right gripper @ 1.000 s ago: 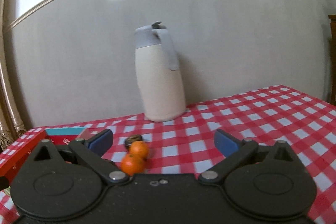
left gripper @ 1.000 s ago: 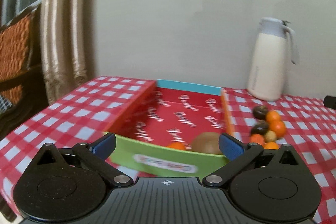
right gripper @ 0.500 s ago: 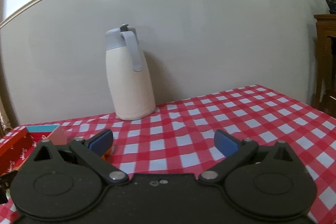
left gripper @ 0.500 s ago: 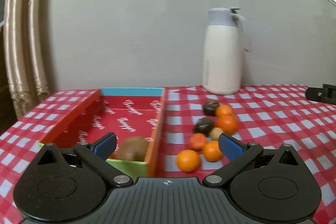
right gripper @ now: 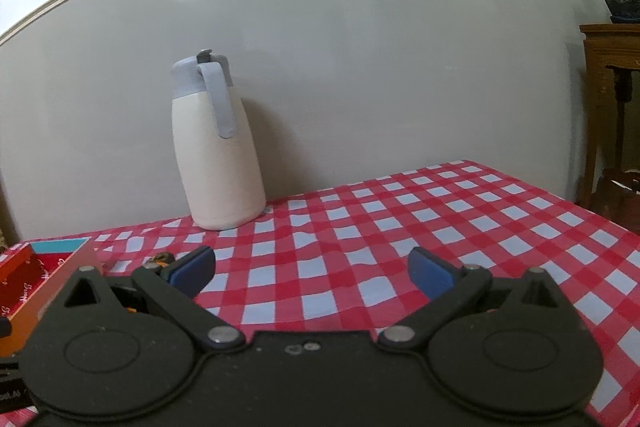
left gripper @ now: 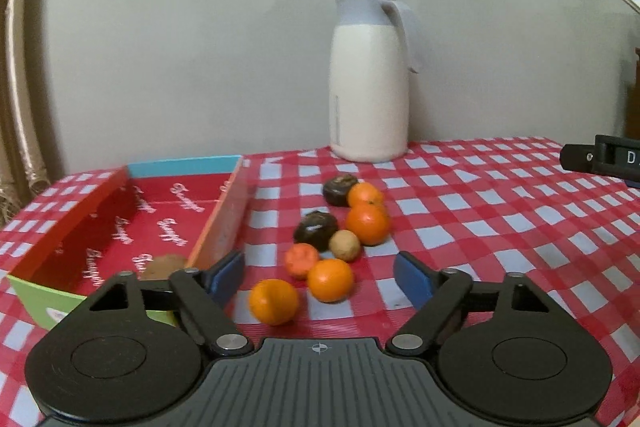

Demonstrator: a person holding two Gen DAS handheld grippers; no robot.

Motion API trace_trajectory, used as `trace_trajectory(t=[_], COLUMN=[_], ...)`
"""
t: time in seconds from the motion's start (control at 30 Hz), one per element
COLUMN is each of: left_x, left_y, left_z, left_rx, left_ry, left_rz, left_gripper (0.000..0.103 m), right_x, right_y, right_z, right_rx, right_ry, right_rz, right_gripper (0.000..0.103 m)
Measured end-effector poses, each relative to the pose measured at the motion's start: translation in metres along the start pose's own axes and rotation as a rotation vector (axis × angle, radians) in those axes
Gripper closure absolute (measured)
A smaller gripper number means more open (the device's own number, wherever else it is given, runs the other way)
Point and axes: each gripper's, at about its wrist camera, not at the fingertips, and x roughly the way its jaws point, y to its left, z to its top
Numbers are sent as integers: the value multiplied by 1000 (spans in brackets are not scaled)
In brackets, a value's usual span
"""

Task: Organize fruits
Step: 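Move the left gripper to another orange and close on it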

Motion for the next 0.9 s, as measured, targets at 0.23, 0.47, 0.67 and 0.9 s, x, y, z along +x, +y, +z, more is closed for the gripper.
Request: trace_trajectory(t=[0.23,0.47,0.67,0.9], left_x=[26,51,61,60], left_y=[-21,-25,-23,-23], left_z=[-1,-4,-4,-3], left_rx=[14,15,-8,-16], left_ry=[78,145,170,165], left_rz=[-20,48,40,34], left_gripper=[38,40,63,69], right_x=[3,5,5,8], right_y=[-9,-17,-22,-22], right_z=[0,0,1,0], right_rx=[7,15,27,24], right_ry=[5,9,11,24], right_rz=[-20,-30,-41,-39], right_gripper=[0,0,0,0])
